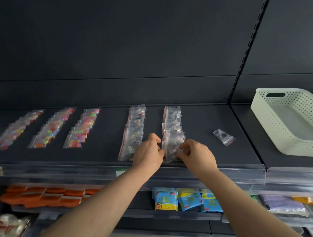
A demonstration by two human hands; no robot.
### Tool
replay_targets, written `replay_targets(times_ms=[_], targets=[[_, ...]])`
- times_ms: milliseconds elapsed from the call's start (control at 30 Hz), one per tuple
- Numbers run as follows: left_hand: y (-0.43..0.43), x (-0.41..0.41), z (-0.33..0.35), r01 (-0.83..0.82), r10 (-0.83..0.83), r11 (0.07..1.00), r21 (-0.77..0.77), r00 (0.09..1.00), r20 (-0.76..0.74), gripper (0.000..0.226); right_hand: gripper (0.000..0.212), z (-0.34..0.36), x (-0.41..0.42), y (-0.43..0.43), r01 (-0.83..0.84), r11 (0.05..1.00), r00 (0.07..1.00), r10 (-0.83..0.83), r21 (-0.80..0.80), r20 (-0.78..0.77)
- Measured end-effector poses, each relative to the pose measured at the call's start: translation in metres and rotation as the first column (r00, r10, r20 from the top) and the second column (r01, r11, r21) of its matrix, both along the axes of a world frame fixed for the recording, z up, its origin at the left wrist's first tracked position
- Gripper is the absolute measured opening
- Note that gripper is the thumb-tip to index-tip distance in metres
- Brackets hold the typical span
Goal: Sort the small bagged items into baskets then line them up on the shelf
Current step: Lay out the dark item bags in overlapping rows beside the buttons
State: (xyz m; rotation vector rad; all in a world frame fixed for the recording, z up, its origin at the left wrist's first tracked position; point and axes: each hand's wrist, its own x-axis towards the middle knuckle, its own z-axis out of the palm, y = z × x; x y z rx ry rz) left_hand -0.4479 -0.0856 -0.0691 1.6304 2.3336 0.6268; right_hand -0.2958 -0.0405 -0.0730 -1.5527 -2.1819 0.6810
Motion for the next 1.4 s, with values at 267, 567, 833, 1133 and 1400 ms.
replay_targets(times_ms=[267,567,833,1133,1400], targets=[[0.03,0.05,0.021,0.157,-0.155,0.988,-0.005,0.98,0.126,0.011,0.021,0.009,0.054,0.019,0.179,0.977,0.965,-0.197,0.118,0.171],[0.104,0.126,0.025,0.195,-0.19,0.969,-0.153,0.981,0.045,0.031,0.023,0.009,0.124,0.037,0.182,0.97,0.923,-0.225,0.162,0.312],[0.126,0.144,0.016,0.144,-0.123,0.982,-0.119,0.978,0.171,0.012,0.027,0.012,0.145,0.049,0.221,0.973,0.964,-0.229,0.071,0.133],[0.1,0.12,0.041,0.303,-0.317,0.948,0.101,0.85,0.421,0.061,0.024,0.013,0.119,0.064,0.127,0.968,0.88,-0.21,-0.215,-0.426],[0.081,0.098,0.038,0.123,-0.128,0.991,0.051,0.769,0.626,0.014,0.004,0.019,0.103,0.053,-0.039,0.866,0.602,-0.378,-0.499,-0.703]])
